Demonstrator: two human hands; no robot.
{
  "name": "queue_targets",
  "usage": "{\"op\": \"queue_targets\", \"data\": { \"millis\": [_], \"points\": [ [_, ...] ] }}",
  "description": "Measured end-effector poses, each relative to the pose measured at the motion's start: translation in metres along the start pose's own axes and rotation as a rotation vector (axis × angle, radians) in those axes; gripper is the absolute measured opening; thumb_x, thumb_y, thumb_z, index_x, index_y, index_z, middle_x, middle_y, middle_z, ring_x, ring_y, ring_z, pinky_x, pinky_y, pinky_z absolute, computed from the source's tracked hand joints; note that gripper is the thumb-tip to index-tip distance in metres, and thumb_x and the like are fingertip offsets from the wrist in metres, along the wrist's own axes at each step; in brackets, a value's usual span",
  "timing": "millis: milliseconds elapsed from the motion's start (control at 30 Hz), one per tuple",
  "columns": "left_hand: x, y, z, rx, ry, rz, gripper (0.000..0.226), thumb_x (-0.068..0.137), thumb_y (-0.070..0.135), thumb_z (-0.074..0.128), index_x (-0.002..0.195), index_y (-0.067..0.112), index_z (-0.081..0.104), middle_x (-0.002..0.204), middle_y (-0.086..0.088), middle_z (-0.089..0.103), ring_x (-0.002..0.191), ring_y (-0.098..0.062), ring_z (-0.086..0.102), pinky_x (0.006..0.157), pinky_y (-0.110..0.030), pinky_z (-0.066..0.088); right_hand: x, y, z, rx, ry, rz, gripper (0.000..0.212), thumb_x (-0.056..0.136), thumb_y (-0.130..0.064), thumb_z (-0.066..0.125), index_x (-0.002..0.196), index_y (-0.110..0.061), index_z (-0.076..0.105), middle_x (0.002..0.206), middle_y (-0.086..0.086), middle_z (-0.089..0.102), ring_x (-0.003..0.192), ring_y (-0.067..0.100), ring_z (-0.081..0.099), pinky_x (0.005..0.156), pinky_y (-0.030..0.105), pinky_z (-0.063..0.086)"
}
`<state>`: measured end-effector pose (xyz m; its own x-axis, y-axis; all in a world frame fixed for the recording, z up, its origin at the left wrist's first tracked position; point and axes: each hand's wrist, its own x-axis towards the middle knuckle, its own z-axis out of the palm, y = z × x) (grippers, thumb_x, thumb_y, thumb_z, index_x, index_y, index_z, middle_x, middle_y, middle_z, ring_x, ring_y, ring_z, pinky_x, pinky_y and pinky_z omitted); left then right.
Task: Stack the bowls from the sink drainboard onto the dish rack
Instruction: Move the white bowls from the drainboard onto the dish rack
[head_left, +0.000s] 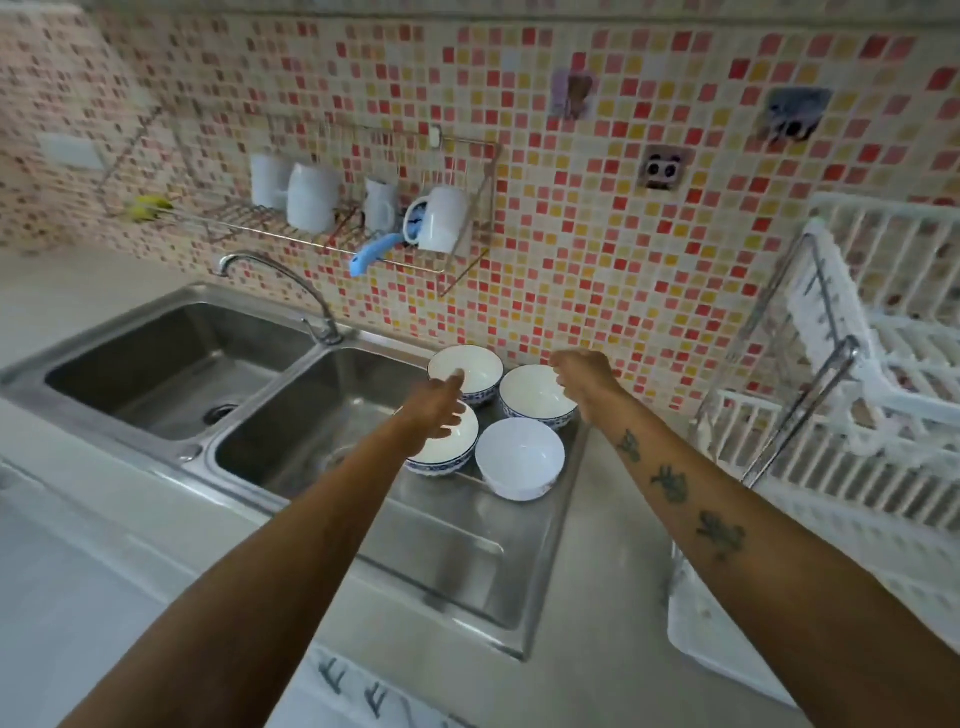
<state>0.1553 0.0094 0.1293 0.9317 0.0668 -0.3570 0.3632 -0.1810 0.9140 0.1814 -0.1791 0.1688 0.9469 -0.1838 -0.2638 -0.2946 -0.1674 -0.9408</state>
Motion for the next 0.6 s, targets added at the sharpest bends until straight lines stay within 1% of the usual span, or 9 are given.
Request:
{"op": "queue_targets", "data": {
  "millis": [100,167,200,233,300,400,467,533,600],
  "points": [
    [0.01,-0.032,0.011,0.002,-0.069,-0.159,0.051,0.101,0.045,0.04,0.114,-0.002,0.057,0.102,-0.015,0.059,0.092,-0.028,0.055,0.085,-0.035,0.045,0.025,0.043,0.001,-0.032,0.046,0.123,0.052,0.084,-0.013,0.06,0.133,0.003,0.049,0.107,0.015,0.06,0.085,0.023,0.052,0.065,0.031,0.042],
    [0.018,-0.051,0.019,0.077,-0.115,-0.201,0.047,0.102,0.043,0.037,0.088,0.004,0.058,0.089,-0.013,0.059,0.079,-0.025,0.055,0.076,-0.031,0.047,0.035,0.066,0.001,-0.061,0.083,0.178,0.053,0.084,-0.014,0.059,0.133,0.002,0.049,0.087,0.007,0.057,0.069,0.018,0.05,0.051,0.025,0.037],
    [0.023,-0.06,0.022,0.127,-0.132,-0.199,0.045,0.103,0.042,0.037,0.077,0.01,0.055,0.085,-0.011,0.056,0.073,-0.023,0.053,0.07,-0.029,0.045,0.038,0.074,0.002,-0.077,0.097,0.202,0.048,0.084,-0.016,0.059,0.128,0.002,0.053,0.084,0.006,0.055,0.063,0.015,0.047,0.049,0.024,0.036],
    [0.029,-0.069,0.025,0.165,-0.146,-0.196,0.044,0.103,0.041,0.037,0.073,0.014,0.053,0.081,-0.009,0.054,0.068,-0.02,0.051,0.066,-0.029,0.043,0.04,0.082,0.004,-0.095,0.094,0.222,0.04,0.085,-0.018,0.059,0.121,0.002,0.057,0.088,0.008,0.057,0.062,0.014,0.046,0.051,0.024,0.037],
    [0.04,-0.085,0.032,0.193,-0.177,-0.214,0.036,0.104,0.038,0.037,0.081,0.015,0.053,0.074,-0.004,0.049,0.06,-0.014,0.047,0.058,-0.027,0.044,0.047,0.097,0.008,-0.125,0.08,0.238,0.027,0.087,-0.016,0.059,0.109,0.0,0.062,0.101,0.016,0.061,0.071,0.021,0.053,0.062,0.03,0.043],
    [0.05,-0.101,0.044,0.029,-0.21,-0.286,0.023,0.103,0.037,0.039,0.108,0.017,0.049,0.071,-0.002,0.047,0.052,-0.009,0.051,0.04,-0.015,0.045,0.055,0.117,0.014,-0.188,0.088,0.252,0.033,0.087,-0.009,0.058,0.117,0.002,0.062,0.121,0.019,0.063,0.107,0.033,0.06,0.087,0.036,0.048],
    [0.056,-0.108,0.054,-0.118,-0.219,-0.373,0.029,0.102,0.037,0.042,0.099,0.01,0.052,0.072,-0.006,0.05,0.058,-0.014,0.049,0.047,-0.02,0.048,0.057,0.129,0.018,-0.214,0.074,0.261,0.036,0.085,-0.009,0.058,0.119,0.002,0.061,0.122,0.019,0.063,0.105,0.032,0.059,0.083,0.034,0.046],
    [0.064,-0.113,0.063,-0.249,-0.181,-0.45,0.037,0.102,0.036,0.044,0.082,0.005,0.052,0.07,-0.012,0.05,0.06,-0.019,0.048,0.045,-0.023,0.052,0.062,0.142,0.02,-0.22,0.07,0.284,0.039,0.082,-0.011,0.059,0.119,0.0,0.06,0.119,0.019,0.063,0.096,0.03,0.057,0.081,0.038,0.048],
    [0.071,-0.117,0.071,-0.318,-0.142,-0.476,0.032,0.101,0.033,0.046,0.088,0.004,0.051,0.07,-0.015,0.049,0.061,-0.022,0.05,0.043,-0.026,0.055,0.064,0.151,0.021,-0.216,0.073,0.3,0.042,0.08,-0.009,0.056,0.121,-0.001,0.058,0.112,0.018,0.061,0.096,0.033,0.058,0.082,0.043,0.051]
  ]
}}
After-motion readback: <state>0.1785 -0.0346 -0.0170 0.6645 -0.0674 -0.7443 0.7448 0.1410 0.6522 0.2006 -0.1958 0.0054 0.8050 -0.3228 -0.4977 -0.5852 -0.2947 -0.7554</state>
